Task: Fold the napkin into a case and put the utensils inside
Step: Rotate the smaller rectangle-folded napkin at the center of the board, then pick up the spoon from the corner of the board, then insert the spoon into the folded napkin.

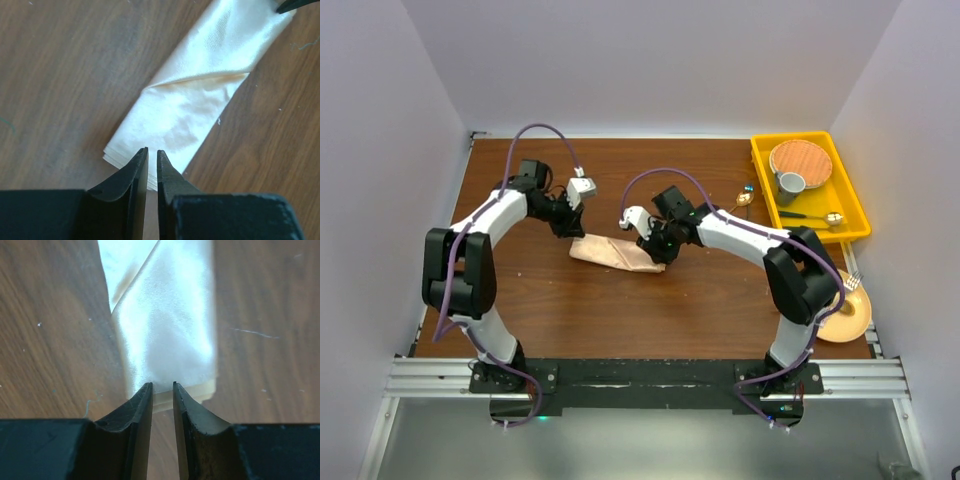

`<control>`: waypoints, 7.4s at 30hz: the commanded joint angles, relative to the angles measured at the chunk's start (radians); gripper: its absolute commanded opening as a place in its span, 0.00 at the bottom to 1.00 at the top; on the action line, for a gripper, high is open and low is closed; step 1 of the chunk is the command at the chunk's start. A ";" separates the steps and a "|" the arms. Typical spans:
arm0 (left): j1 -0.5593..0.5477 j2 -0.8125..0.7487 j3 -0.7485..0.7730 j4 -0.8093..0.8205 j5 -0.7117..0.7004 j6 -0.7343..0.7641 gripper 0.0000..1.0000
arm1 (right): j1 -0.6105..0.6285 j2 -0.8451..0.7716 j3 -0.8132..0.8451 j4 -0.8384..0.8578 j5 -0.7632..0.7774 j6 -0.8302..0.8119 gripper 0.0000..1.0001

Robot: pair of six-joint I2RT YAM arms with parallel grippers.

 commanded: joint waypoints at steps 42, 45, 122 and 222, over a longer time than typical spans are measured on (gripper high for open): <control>-0.135 0.206 0.335 0.050 -0.233 -0.211 0.25 | -0.204 -0.353 0.063 -0.025 0.039 0.386 0.98; -0.109 0.089 0.357 0.094 -0.223 -0.248 0.41 | -0.243 -0.357 0.114 -0.048 0.082 0.447 0.98; 0.010 -0.124 0.260 0.260 -0.486 -0.564 0.63 | -0.492 0.409 0.459 -0.476 0.195 0.760 0.18; 0.049 -0.401 -0.117 0.380 -0.532 -0.650 1.00 | -0.020 0.613 1.028 -0.178 0.246 0.766 0.00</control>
